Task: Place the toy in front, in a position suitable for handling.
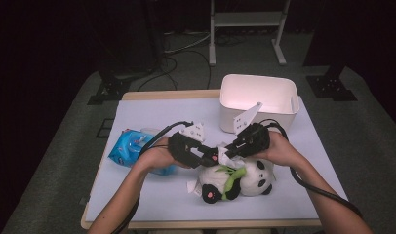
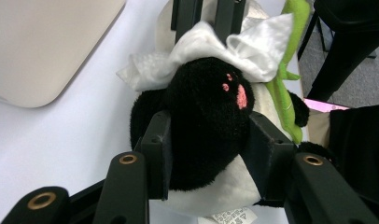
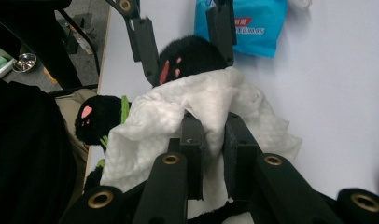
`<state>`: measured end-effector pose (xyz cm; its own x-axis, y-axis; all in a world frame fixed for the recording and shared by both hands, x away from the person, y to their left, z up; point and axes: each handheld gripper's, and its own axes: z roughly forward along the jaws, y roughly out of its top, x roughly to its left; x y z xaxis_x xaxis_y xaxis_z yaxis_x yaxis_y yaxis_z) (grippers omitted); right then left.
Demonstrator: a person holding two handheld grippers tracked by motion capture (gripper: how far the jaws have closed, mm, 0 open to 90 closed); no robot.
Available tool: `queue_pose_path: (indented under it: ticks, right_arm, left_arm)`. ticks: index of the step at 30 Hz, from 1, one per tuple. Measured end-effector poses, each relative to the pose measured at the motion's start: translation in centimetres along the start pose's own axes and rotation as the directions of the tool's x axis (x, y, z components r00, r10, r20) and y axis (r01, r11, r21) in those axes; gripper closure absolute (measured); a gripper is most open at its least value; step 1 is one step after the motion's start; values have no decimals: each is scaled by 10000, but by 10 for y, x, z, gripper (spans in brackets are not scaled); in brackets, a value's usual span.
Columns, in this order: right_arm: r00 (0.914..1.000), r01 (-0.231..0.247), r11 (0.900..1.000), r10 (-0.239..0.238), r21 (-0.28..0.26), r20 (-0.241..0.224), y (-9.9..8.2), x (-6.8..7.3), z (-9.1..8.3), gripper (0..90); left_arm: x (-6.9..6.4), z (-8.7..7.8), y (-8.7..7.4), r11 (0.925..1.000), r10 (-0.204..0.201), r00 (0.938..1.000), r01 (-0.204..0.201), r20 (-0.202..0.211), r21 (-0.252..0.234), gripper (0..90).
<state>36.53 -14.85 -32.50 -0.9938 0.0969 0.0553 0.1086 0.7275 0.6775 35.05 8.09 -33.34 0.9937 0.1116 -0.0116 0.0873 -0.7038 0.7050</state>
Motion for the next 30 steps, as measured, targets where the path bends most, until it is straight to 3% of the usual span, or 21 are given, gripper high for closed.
queue_pose_path:
  ticks: [6, 11, 14, 22, 30]
  right_arm:
    - [9999, 121, 9994, -121, -327, 24, 9, 4, -8, 793]
    - [9997, 106, 9999, -106, 45, 204, 7, 1, -5, 794]
    - [9994, -29, 9987, 12, 515, 334, -3, -1, -1, 793]
    - [9952, -611, 9971, 574, 458, 797, -32, -5, -21, 793]
    - [9855, -1119, 9936, 1128, -139, 1270, -64, -4, -46, 794]
  left_arm:
    - [1, 3, 2, 9999, 32, 10000, -31, -55, 126, 557]
    - [2, 3, 0, 9998, -65, 9999, 68, -151, 168, 554]
    - [4, 2, 0, 9998, -90, 9998, 93, -164, 155, 546]
    - [9, 4, -1, 9995, -174, 9992, 183, -352, 240, 545]
    - [14, 6, -1, 9985, -166, 9982, 195, -579, 504, 532]
